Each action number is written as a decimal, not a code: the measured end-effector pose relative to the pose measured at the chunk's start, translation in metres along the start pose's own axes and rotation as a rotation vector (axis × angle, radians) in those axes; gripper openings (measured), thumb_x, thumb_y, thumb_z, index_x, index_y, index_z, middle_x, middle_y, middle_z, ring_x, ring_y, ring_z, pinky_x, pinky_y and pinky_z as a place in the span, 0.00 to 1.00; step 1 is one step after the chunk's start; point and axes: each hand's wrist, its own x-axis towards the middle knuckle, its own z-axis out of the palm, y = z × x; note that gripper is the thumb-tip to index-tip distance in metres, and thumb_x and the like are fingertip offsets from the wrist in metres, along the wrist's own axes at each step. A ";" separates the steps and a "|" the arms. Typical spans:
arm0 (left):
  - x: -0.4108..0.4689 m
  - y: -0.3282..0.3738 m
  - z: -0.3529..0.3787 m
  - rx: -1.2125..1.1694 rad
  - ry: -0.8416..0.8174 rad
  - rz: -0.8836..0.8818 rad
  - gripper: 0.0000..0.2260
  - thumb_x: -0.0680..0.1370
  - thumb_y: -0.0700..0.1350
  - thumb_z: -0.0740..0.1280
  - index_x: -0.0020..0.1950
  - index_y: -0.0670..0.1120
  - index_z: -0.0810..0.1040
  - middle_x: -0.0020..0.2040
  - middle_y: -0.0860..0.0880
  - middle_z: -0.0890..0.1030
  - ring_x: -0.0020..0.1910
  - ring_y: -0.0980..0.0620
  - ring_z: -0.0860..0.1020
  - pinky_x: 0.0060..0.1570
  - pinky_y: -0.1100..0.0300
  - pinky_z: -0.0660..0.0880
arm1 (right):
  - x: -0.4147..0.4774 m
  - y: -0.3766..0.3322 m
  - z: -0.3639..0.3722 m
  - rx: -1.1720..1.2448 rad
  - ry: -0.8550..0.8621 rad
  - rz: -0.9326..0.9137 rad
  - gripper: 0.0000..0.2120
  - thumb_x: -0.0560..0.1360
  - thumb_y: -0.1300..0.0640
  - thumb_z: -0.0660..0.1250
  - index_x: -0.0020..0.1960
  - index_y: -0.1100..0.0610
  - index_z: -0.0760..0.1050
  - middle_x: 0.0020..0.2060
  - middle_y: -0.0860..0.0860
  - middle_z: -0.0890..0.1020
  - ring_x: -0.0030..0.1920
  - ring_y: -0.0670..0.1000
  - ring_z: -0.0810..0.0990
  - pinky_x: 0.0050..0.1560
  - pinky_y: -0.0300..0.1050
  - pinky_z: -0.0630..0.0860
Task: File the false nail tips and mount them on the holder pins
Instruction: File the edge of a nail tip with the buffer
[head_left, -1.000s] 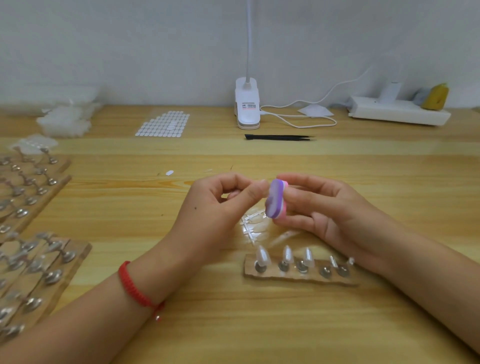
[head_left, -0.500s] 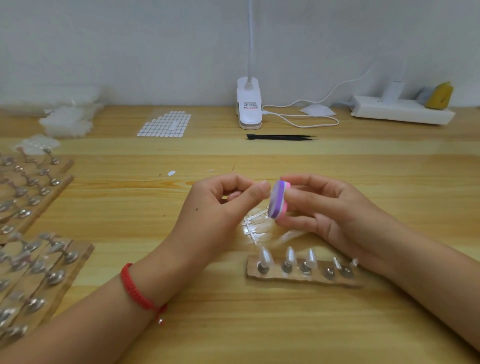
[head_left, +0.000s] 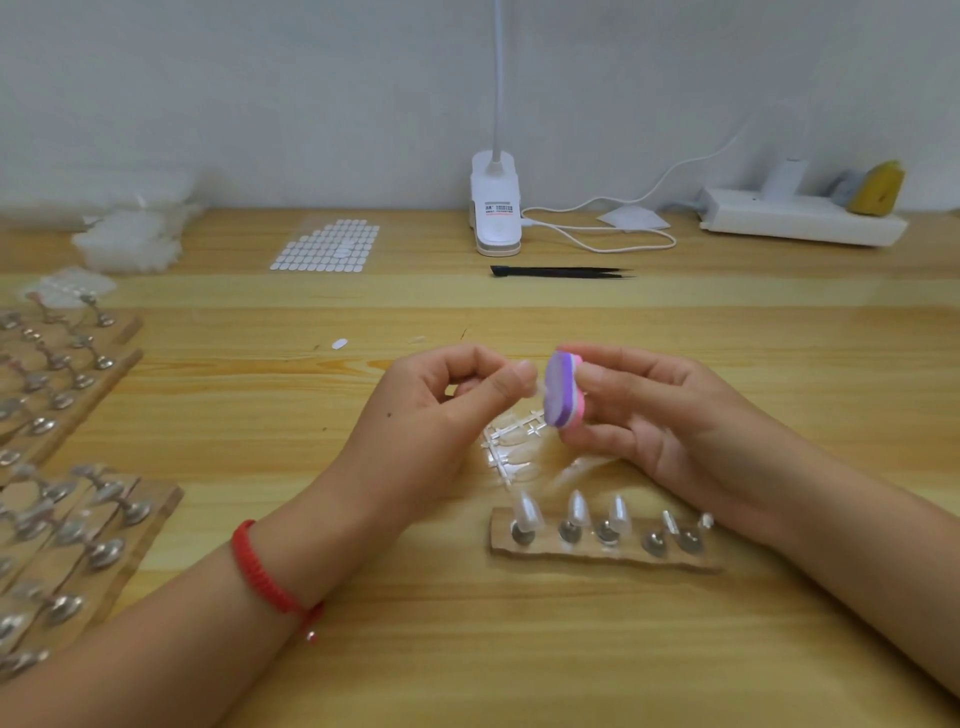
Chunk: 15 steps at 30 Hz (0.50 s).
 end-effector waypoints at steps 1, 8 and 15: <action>0.000 0.000 0.000 0.012 0.021 0.014 0.10 0.68 0.54 0.67 0.34 0.48 0.79 0.26 0.53 0.61 0.24 0.59 0.59 0.26 0.73 0.61 | 0.000 0.000 0.001 -0.033 -0.032 0.005 0.13 0.67 0.60 0.74 0.52 0.59 0.84 0.42 0.56 0.85 0.40 0.49 0.84 0.41 0.39 0.80; -0.003 0.002 0.004 0.088 -0.043 0.068 0.12 0.70 0.53 0.65 0.36 0.45 0.79 0.26 0.51 0.61 0.22 0.60 0.60 0.24 0.73 0.59 | -0.001 0.002 -0.001 -0.046 -0.042 -0.027 0.15 0.66 0.57 0.73 0.52 0.57 0.84 0.45 0.56 0.86 0.44 0.49 0.85 0.43 0.38 0.80; 0.002 0.001 0.001 0.059 0.041 0.066 0.11 0.69 0.54 0.65 0.36 0.48 0.78 0.24 0.56 0.61 0.22 0.60 0.60 0.25 0.73 0.60 | -0.002 0.002 0.000 -0.121 -0.101 0.005 0.16 0.65 0.55 0.74 0.52 0.55 0.85 0.40 0.53 0.85 0.39 0.47 0.84 0.41 0.37 0.80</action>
